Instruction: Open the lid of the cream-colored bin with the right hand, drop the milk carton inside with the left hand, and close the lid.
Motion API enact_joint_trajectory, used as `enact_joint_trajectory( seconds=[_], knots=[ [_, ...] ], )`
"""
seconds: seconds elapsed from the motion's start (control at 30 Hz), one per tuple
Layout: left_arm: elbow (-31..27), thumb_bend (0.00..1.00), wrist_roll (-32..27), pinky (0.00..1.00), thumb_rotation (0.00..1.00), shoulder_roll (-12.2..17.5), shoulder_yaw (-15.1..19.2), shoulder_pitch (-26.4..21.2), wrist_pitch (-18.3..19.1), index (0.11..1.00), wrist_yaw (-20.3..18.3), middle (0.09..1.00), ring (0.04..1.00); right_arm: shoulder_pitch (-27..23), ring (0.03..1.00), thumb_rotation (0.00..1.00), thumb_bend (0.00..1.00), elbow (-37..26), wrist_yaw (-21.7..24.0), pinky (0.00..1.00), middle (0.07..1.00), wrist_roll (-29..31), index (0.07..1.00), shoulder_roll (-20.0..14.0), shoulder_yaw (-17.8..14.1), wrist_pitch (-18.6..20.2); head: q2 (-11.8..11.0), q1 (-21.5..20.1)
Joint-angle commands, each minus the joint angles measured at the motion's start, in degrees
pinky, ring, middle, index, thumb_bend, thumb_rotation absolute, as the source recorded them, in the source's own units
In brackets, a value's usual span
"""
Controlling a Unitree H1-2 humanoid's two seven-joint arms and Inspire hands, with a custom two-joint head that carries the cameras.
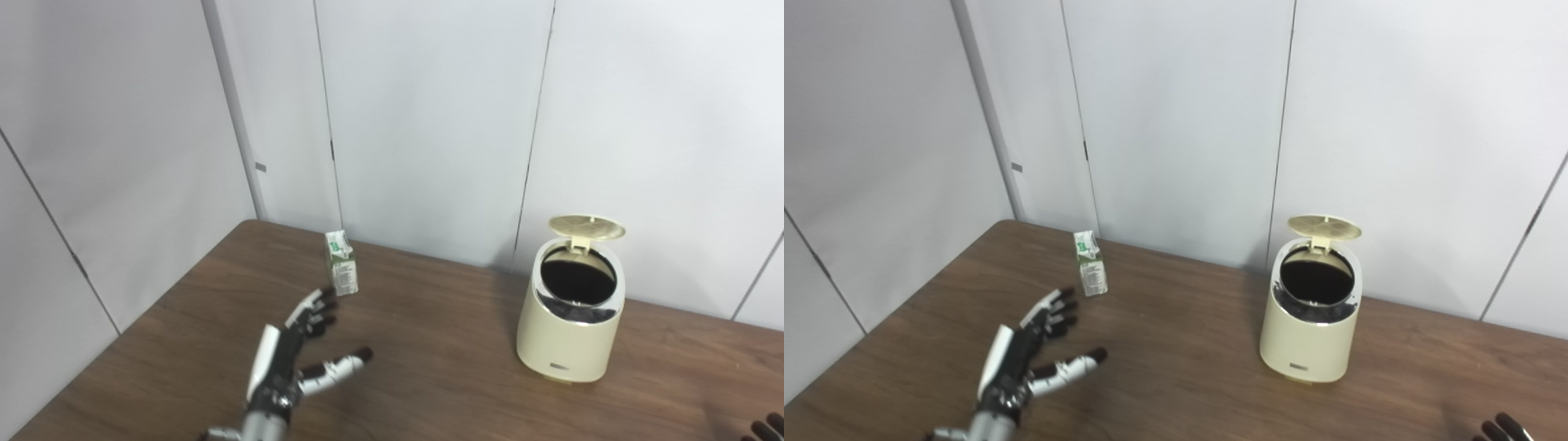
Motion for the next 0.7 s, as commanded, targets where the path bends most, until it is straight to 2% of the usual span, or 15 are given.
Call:
enact_joint_trajectory(
  seconds=[0.0, 0.07, 0.17, 0.2, 0.23, 0.4, 0.5, 0.57, 0.67],
  knots=[
    [-1.8, 0.84, 2.9, 0.81, 0.16, 2.7, 0.7, -1.4, 2.3, 0.935, -0.3, 0.867, 0.819, -1.2, 0.861, 1.00, 0.64, -2.2, -0.1, 0.77, 0.869, 0.7, 0.853, -0.1, -0.7, -1.1, 0.0, -0.2],
    [-2.0, 0.85, 4.0, 0.80, 0.15, 4.6, 1.3, -2.1, 4.8, 0.936, -1.0, 0.875, 0.828, -1.3, 0.860, 1.00, 0.64, -2.3, -0.1, 0.76, 0.867, 0.5, 0.849, -0.2, -0.6, -1.1, -0.1, -0.3],
    [-1.0, 0.88, 5.0, 0.72, 0.11, 6.8, 2.0, -3.5, 6.9, 0.929, -1.2, 0.879, 0.824, -1.4, 0.858, 1.00, 0.64, -2.3, -0.1, 0.76, 0.864, 0.5, 0.846, -0.2, -0.6, -0.9, -0.5, -0.7],
    [-0.3, 0.88, 5.8, 0.64, 0.07, 7.9, 2.0, -4.2, 7.8, 0.926, -1.4, 0.876, 0.793, -1.4, 0.852, 1.00, 0.64, -2.4, -0.2, 0.75, 0.858, 0.4, 0.840, -0.3, -0.6, -0.7, -0.5, -0.8],
    [0.2, 0.89, 6.4, 0.61, 0.06, 8.6, 1.9, -4.7, 8.5, 0.925, -1.6, 0.872, 0.778, -1.5, 0.848, 1.00, 0.64, -2.3, -0.3, 0.74, 0.855, 0.4, 0.836, -0.3, -0.6, -0.6, -0.5, -0.9],
    [3.8, 0.91, 11.7, 0.51, 0.09, 13.6, -0.3, -7.8, 11.9, 0.914, -3.2, 0.863, 0.708, -1.9, 0.839, 1.00, 0.65, -1.6, 0.0, 0.72, 0.852, 0.2, 0.831, -0.9, -0.8, -1.4, -0.4, -2.3],
    [6.9, 0.92, 13.7, 0.54, 0.12, 16.2, -1.6, -10.3, 13.0, 0.902, -4.3, 0.880, 0.727, -2.0, 0.846, 1.00, 0.67, -1.6, 0.3, 0.74, 0.858, 0.1, 0.836, -1.4, -0.8, -1.6, -0.4, -2.6],
    [9.3, 0.91, 14.0, 0.64, 0.12, 17.6, -1.7, -12.3, 13.7, 0.908, -5.0, 0.901, 0.795, -2.2, 0.859, 1.00, 0.68, -1.8, 0.4, 0.76, 0.869, 0.1, 0.847, -1.8, -0.8, -1.6, -0.3, -2.8],
    [12.7, 0.91, 14.0, 0.71, 0.14, 19.3, -2.0, -15.0, 13.7, 0.918, -5.3, 0.911, 0.848, -2.6, 0.870, 1.00, 0.70, -2.0, 0.4, 0.77, 0.878, 0.3, 0.857, -2.2, -0.8, -1.3, -0.3, -3.0]
  ],
)
